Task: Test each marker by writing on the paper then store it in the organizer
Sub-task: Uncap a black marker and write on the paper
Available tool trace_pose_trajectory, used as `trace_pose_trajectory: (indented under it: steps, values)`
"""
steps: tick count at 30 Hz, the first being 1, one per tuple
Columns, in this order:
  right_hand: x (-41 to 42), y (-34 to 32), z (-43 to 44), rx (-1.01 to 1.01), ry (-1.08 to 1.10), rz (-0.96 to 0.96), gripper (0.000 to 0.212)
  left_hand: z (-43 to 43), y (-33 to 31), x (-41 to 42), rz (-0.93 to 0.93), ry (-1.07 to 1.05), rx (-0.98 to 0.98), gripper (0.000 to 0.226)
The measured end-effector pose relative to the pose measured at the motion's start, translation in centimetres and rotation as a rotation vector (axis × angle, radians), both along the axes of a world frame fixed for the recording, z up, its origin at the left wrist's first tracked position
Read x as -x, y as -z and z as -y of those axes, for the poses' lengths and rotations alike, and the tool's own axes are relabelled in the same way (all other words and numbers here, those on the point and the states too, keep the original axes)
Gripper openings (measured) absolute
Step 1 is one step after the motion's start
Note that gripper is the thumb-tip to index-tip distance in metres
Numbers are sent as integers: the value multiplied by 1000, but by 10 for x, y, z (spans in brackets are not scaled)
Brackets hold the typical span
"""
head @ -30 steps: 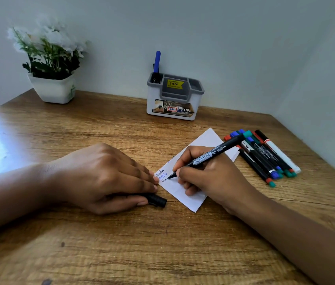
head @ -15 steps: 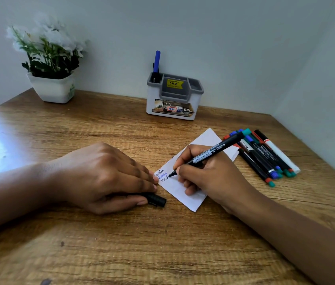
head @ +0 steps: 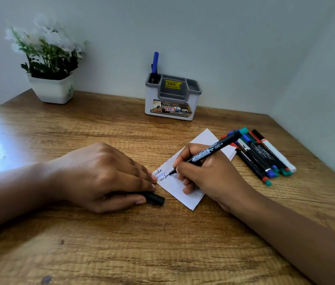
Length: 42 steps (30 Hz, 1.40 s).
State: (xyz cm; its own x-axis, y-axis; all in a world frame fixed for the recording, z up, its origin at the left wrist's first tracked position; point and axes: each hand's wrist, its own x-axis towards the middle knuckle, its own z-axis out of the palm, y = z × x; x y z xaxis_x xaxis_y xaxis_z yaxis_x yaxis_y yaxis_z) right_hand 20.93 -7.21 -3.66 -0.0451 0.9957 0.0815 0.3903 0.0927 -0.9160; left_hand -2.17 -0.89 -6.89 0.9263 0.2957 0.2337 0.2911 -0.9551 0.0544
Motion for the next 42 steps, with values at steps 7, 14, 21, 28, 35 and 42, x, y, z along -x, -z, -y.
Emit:
trace_pose_trajectory:
  steps: [7, 14, 21, 28, 35, 42]
  values:
    - [-7, -8, -2, 142, 35, -408, 8, 8, -21, -6, 122, 101, 2, 21]
    - [-8, -16, 4, 110, -18, -488, 12, 8, -31, -12, 398, -145, 396, 24]
    - [-14, -33, 11, 0, -16, -520, 20, 13, -31, -23, 619, -336, 621, 49]
    - [-14, -36, 14, 18, -11, -490, 23, 17, -38, -28, 726, -320, 798, 57]
    - [-14, -40, 15, -54, -10, -493, 16, 21, -44, -31, 808, -264, 930, 59]
    - [-11, -37, 17, -17, -109, -424, 9, 27, -45, -33, 733, -262, 880, 55]
